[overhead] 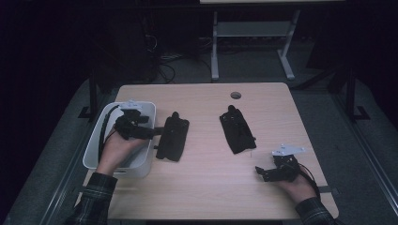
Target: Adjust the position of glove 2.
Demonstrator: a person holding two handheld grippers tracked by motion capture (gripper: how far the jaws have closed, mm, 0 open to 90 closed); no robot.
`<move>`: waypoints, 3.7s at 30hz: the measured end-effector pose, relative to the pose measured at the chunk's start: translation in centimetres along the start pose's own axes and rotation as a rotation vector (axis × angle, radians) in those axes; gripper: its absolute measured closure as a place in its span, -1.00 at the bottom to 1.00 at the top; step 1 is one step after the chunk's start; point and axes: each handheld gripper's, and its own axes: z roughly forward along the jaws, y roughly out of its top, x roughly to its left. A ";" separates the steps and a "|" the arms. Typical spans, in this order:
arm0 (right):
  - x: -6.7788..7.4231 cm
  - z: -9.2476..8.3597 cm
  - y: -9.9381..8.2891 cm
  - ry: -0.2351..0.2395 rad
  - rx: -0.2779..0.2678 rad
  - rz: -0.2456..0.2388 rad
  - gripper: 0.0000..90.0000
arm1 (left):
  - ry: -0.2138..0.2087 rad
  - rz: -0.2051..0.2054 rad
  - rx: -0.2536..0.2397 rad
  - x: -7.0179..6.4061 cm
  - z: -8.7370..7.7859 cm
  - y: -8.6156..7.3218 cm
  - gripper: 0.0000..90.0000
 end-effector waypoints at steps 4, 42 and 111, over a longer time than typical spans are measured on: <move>0.2 -0.2 0.5 0.011 0.038 -0.001 -0.60 | -0.029 0.022 -0.012 -1.9 0.8 0.4 -0.63; -0.6 5.5 7.6 0.067 0.058 -0.063 1.00 | -0.162 0.216 0.203 -10.9 10.3 -7.2 -0.47; 0.3 -2.4 0.7 0.107 0.033 -0.033 -0.11 | 0.284 -0.011 0.167 -2.9 14.2 -1.8 1.00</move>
